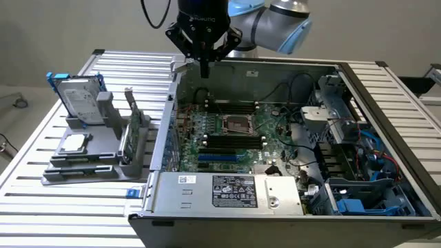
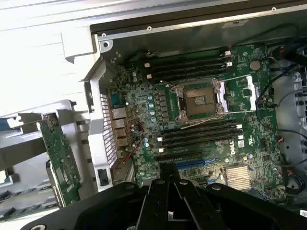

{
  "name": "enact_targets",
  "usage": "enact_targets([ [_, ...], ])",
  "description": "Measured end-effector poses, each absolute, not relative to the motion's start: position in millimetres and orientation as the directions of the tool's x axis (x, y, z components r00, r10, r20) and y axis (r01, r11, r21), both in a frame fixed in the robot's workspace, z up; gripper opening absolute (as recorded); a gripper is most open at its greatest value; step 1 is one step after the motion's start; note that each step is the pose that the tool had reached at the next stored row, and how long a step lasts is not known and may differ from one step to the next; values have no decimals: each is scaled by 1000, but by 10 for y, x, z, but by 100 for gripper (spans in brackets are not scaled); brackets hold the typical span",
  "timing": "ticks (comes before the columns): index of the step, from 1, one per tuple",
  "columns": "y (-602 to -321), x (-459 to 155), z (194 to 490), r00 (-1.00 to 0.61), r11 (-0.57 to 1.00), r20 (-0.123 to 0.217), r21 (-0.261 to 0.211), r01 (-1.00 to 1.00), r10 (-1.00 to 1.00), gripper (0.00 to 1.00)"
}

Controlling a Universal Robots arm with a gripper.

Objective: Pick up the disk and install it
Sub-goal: 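Reach for the disk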

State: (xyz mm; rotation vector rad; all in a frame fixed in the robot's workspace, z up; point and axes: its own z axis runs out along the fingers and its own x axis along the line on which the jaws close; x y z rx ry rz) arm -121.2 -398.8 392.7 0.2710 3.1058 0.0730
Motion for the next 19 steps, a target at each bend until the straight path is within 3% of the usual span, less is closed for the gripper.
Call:
enact_targets([
  [11, -3988, -1227, 3925, -984, 983, -19, 49, 176, 177, 11],
  [19, -3988, -1591, 3927, -984, 983, -19, 49, 177, 178, 11],
])
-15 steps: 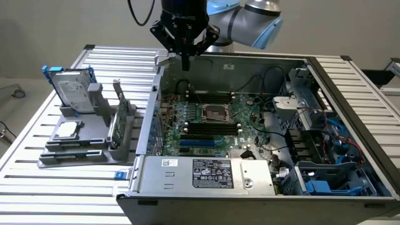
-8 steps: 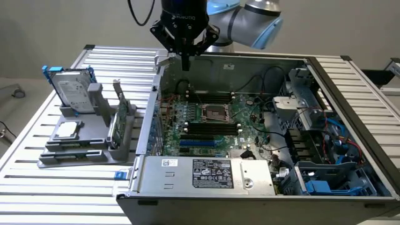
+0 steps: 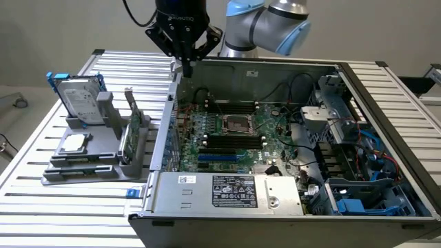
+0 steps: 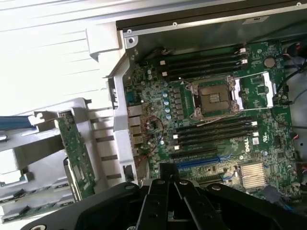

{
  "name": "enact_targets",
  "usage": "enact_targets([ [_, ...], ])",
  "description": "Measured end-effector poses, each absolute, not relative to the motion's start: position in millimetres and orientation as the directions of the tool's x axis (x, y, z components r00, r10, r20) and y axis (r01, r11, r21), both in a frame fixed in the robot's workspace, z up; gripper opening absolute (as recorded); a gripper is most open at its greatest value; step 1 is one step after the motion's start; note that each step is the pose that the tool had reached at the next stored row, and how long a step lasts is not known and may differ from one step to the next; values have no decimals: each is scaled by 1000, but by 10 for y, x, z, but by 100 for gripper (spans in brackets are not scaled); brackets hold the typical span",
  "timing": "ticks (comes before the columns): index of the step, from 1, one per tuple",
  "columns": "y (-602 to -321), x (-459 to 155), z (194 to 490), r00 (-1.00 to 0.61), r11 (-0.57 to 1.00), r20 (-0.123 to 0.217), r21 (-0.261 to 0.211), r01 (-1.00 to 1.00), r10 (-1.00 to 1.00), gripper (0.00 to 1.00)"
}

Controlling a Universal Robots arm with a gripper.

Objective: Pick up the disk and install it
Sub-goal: 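Reach for the disk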

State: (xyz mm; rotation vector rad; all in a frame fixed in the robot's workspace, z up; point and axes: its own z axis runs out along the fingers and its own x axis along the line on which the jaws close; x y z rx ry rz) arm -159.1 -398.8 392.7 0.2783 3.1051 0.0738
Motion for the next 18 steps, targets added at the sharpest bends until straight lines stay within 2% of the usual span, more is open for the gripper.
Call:
enact_targets([
  [18, -3923, -2407, 3906, -983, 982, -19, 50, 182, 183, 11],
])
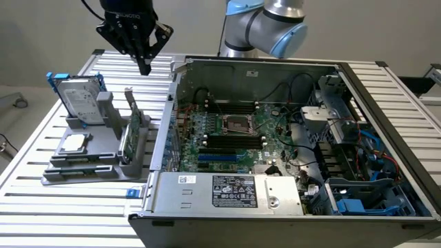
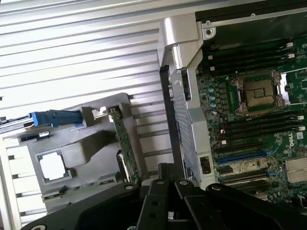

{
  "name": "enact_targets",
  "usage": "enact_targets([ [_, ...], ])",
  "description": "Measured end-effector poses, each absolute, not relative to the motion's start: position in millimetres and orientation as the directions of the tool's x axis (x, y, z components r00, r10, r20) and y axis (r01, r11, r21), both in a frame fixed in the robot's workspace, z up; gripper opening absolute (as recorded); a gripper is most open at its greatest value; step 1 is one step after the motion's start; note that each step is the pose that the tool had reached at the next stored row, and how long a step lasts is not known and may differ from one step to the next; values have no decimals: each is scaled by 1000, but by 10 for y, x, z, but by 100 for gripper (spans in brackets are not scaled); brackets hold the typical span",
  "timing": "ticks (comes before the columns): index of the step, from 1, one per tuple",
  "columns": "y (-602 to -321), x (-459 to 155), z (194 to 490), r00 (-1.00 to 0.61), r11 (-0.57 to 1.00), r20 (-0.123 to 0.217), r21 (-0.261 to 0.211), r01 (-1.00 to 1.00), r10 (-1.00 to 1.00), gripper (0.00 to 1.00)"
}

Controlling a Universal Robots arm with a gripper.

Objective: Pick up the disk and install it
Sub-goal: 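Reach for the disk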

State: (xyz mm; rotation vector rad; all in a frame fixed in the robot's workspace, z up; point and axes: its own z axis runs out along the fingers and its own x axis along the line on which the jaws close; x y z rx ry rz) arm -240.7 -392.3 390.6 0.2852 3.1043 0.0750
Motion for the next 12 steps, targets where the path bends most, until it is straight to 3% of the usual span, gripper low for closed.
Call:
enact_targets([
  [12, -3753, -2953, 3830, -982, 982, -19, 50, 184, 185, 11],
])
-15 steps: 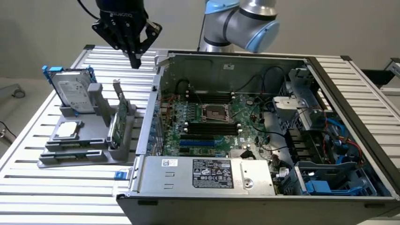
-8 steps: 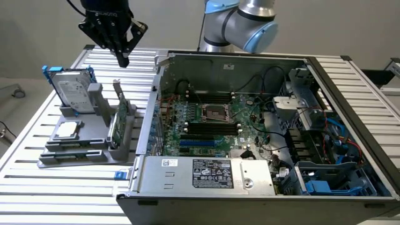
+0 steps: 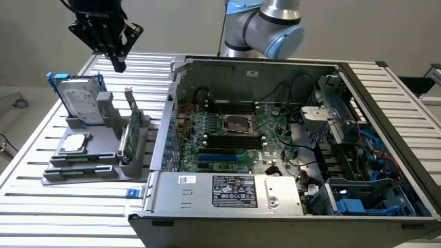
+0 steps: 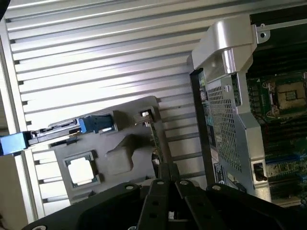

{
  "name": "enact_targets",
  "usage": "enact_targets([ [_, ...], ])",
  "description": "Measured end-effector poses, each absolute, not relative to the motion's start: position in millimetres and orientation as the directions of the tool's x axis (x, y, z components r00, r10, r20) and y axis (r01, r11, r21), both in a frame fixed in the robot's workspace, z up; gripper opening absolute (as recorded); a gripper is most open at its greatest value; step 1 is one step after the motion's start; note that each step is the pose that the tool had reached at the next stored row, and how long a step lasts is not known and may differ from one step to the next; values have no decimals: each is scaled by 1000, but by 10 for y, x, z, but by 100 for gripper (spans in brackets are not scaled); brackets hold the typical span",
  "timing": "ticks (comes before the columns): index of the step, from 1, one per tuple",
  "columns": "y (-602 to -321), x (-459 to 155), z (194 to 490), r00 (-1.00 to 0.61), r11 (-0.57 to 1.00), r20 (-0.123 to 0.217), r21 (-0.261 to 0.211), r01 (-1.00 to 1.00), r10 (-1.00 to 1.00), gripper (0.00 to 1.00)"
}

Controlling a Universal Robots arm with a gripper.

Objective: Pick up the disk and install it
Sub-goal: 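Reach for the disk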

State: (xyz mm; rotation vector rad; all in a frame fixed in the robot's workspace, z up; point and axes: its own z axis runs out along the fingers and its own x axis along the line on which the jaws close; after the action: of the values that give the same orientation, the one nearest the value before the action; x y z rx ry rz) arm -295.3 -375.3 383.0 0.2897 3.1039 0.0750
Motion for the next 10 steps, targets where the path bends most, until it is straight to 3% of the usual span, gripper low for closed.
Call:
enact_targets([
  [10, -3485, -3408, 3740, -982, 981, -19, 50, 185, 186, 11],
])
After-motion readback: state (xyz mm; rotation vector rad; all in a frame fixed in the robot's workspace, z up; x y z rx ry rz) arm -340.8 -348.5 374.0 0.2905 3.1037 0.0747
